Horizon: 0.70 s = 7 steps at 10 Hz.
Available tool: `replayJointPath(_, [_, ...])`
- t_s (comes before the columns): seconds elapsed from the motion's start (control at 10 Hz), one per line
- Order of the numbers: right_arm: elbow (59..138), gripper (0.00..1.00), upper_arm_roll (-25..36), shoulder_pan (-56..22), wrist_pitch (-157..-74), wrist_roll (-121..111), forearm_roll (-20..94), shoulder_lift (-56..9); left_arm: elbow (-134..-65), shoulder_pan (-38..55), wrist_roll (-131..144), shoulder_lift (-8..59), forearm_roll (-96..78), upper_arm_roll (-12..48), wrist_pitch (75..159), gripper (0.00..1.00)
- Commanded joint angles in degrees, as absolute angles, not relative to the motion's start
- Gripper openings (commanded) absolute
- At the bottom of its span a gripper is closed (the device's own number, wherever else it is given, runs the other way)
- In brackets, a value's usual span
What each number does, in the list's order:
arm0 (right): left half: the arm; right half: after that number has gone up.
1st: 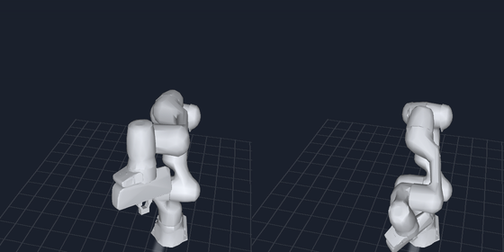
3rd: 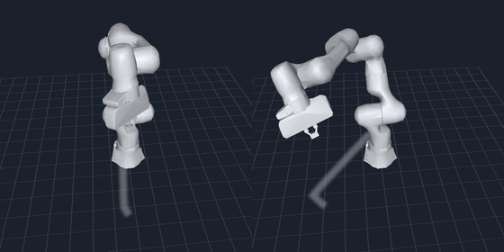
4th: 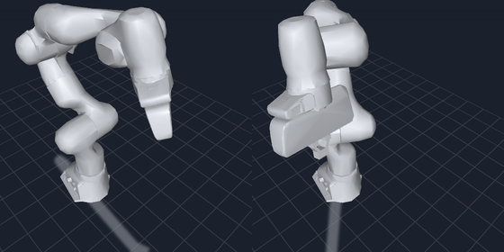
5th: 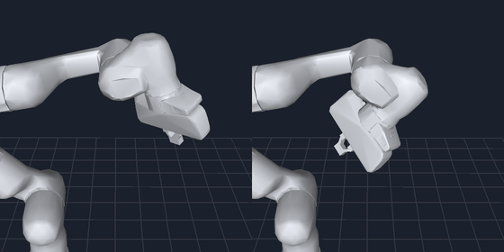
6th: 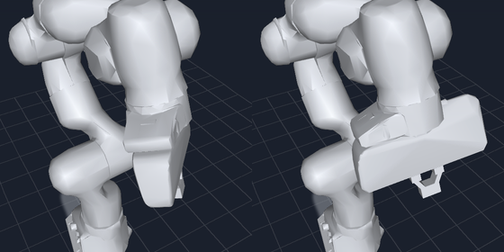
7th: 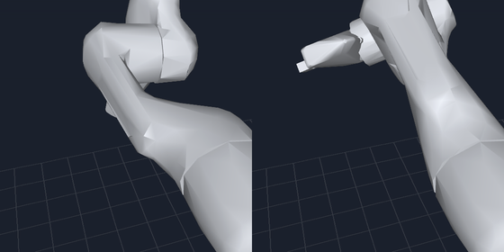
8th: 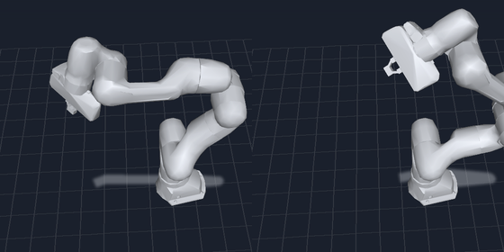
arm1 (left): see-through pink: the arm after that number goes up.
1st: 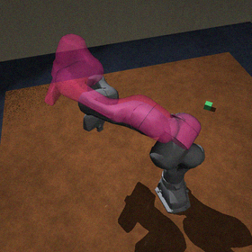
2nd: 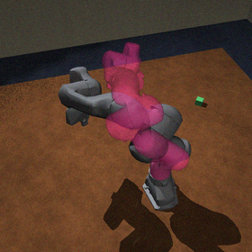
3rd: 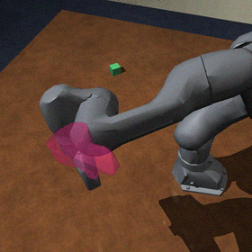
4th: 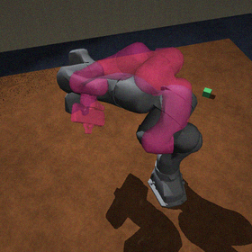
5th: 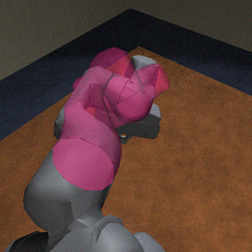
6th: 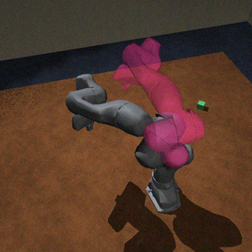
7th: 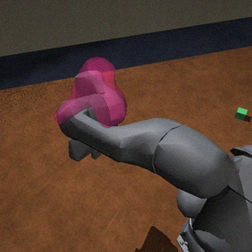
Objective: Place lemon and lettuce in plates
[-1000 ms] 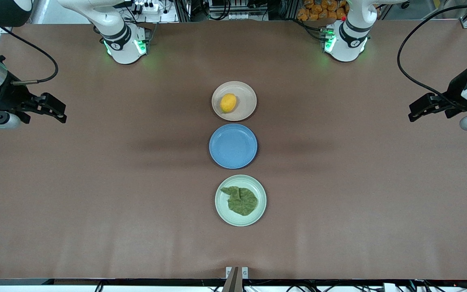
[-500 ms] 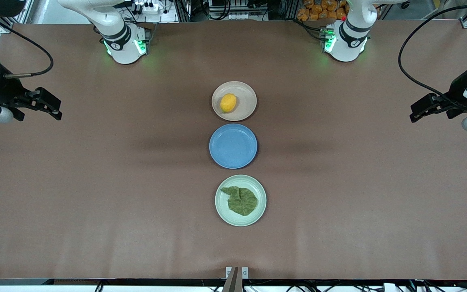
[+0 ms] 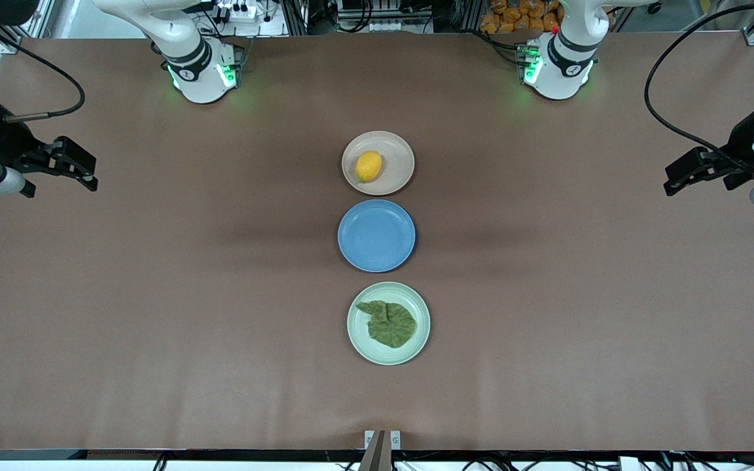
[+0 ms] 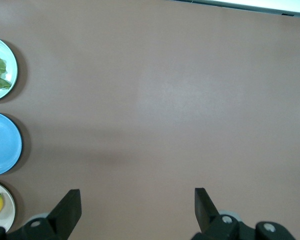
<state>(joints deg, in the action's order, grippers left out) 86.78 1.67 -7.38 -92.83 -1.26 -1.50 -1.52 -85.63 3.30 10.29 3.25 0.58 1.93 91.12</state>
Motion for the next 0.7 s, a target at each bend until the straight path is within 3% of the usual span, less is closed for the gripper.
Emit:
replayJointPath(0.0, [85.5, 1.0, 1.0, -6.9, -91.8, -2.1, -2.1, -1.7, -86.1, 3.1, 9.0, 2.5, 0.6, 2.0, 91.7, 1.0])
replayJointPath(0.6, [85.5, 1.0, 1.1, -5.8, -87.4, -1.9, -1.8, -1.8, -86.0, 3.2, 9.1, 2.9, 0.5, 1.9, 91.7, 1.0])
